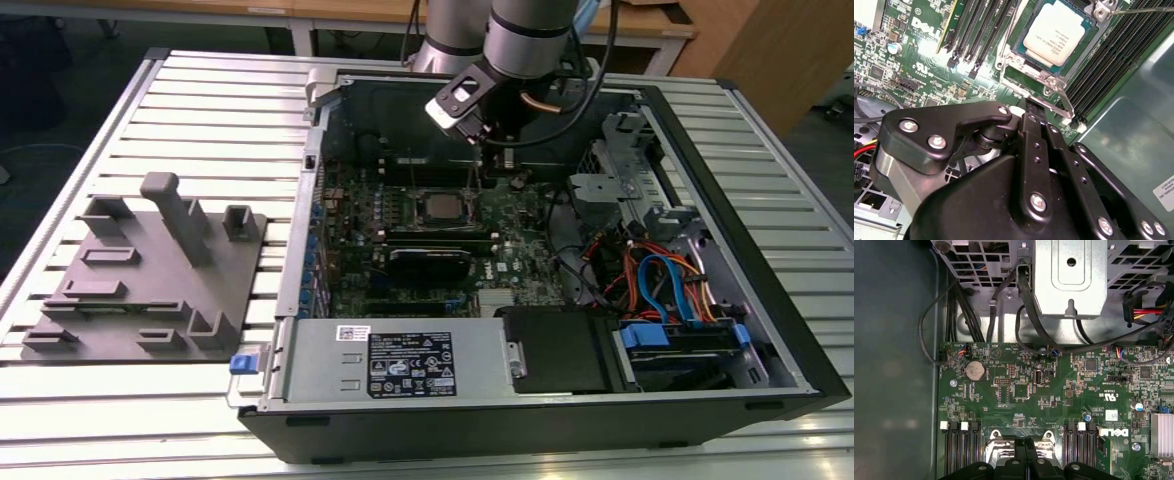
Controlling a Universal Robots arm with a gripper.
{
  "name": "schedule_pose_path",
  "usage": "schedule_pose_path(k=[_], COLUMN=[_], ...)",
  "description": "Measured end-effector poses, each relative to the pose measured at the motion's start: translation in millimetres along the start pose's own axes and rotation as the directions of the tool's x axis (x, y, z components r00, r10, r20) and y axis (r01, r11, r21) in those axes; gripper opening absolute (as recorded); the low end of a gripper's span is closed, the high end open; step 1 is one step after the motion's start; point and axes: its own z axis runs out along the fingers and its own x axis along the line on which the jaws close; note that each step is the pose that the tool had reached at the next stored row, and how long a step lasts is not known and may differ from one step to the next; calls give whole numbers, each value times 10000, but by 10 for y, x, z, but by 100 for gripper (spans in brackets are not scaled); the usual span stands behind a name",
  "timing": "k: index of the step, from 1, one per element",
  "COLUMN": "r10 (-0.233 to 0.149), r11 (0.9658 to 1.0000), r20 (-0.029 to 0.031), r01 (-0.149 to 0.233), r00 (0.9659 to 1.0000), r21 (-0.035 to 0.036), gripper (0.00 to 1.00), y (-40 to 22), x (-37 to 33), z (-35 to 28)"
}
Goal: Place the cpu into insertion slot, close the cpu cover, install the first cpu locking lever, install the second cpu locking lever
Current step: 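Close the cpu cover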
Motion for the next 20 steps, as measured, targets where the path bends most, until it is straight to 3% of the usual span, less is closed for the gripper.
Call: schedule_pose_path(k=[16, 20], r10=[0, 0], r11=[10000, 10000], r20=[0, -2], r01=[0, 0], r00=[10000, 10000], r21=[1, 0], gripper=[10, 10], y=[-14, -55], x=[0, 0], z=[1, 7])
